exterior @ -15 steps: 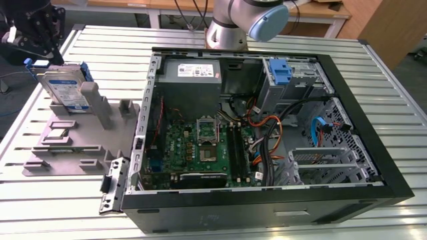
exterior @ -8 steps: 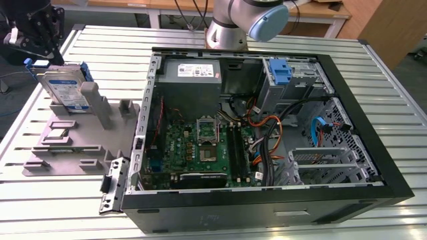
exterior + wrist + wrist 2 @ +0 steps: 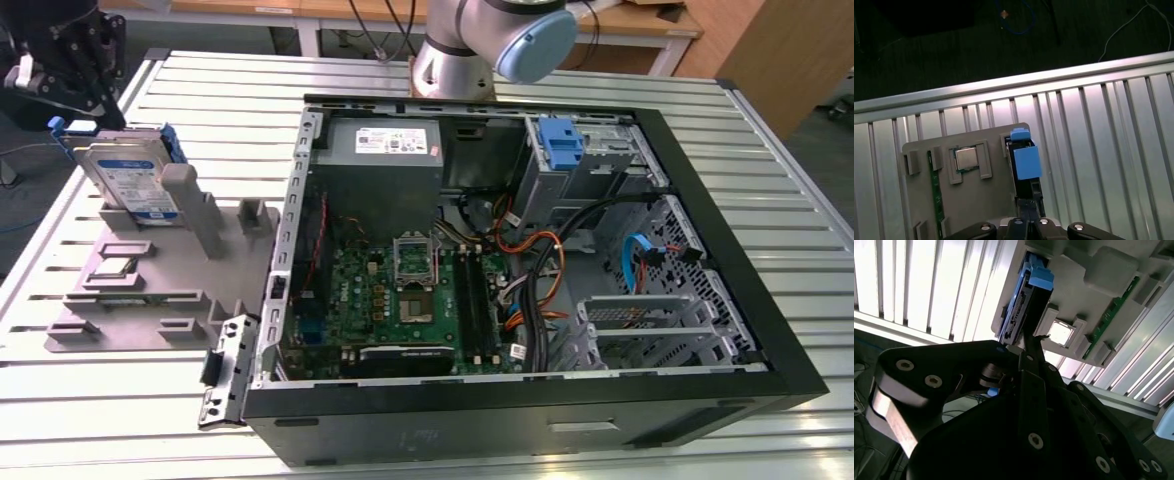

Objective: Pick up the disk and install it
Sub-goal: 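Pick up the disk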

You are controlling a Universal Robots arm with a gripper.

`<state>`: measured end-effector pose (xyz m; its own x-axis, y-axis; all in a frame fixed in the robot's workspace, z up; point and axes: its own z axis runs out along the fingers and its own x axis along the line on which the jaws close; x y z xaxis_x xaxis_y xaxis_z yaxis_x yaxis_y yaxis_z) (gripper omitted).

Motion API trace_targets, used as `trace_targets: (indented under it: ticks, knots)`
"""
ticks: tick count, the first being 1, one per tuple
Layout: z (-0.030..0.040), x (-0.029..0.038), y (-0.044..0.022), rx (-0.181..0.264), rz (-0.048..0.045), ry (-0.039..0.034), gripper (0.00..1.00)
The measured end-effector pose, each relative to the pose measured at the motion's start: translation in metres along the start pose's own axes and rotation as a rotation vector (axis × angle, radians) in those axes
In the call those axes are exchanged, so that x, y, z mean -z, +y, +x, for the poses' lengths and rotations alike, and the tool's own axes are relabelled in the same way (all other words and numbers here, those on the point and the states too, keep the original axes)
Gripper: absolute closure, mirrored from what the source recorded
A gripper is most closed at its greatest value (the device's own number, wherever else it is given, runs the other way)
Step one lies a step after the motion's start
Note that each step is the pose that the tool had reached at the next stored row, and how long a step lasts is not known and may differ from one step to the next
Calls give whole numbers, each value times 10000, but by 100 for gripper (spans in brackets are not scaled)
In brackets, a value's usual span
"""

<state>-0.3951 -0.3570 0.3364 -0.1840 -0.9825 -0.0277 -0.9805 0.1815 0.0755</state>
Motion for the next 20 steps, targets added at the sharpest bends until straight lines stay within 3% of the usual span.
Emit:
trace_targets:
  ticks: [10, 20]
  knots:
    - [-30, -28, 63, 8, 27, -30, 90]
    - [-28, -42, 66, 347, 109, -22, 90]
